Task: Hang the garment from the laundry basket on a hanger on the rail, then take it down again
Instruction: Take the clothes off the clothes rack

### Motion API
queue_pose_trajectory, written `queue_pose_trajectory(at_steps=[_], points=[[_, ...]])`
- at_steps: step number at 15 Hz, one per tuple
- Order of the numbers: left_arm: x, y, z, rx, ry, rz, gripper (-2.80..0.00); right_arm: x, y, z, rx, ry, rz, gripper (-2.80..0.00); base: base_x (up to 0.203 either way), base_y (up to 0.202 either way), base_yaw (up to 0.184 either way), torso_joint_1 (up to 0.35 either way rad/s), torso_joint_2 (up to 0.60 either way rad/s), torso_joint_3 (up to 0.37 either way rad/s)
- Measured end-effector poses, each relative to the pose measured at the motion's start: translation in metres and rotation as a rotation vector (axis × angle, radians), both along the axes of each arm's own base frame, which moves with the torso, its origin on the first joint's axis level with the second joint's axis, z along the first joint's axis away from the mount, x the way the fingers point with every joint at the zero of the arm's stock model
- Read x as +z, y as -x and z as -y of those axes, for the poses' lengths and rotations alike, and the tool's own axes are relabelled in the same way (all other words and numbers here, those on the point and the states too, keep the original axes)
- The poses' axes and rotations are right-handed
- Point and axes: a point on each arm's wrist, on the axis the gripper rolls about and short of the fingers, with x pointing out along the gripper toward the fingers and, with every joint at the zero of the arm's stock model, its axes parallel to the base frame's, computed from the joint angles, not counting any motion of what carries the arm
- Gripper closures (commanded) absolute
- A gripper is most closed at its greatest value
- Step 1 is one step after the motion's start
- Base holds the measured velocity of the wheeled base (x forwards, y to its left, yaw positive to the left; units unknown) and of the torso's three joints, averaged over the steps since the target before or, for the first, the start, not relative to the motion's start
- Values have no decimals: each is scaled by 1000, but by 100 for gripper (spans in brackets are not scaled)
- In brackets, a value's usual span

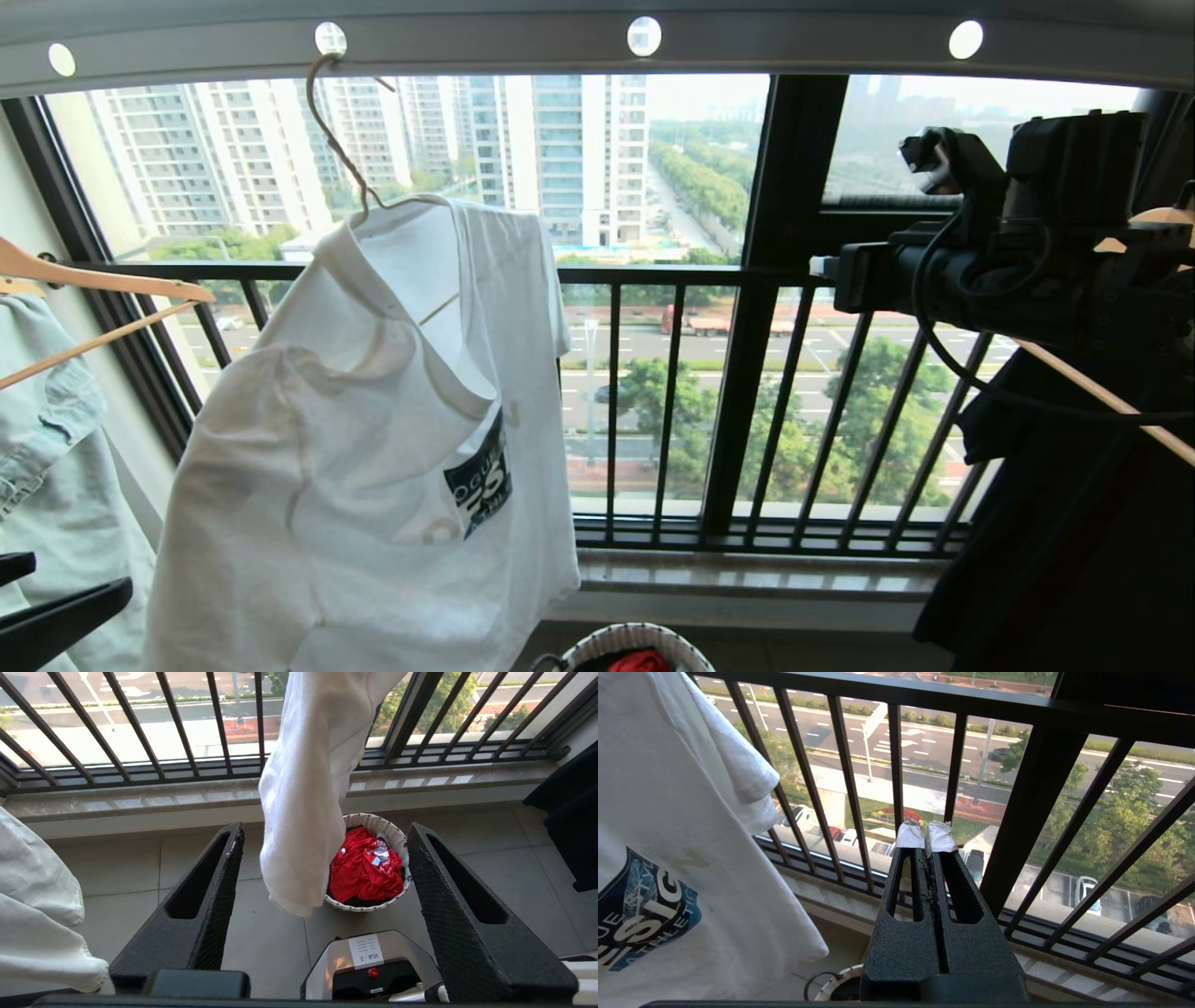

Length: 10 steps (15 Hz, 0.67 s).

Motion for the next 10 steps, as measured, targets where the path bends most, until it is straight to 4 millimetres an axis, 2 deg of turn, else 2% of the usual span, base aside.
queue_pose_trajectory(at_steps=[7,10], points=[[-9,22,-8,42,-23,-35,0,-1,-1,0,0,1,-3,0,0,0,0,0,0,0],[-22,33,-11,54,-6,-61,0,-1,-1,-1,1,1,-4,0,0,0,0,0,0,0]])
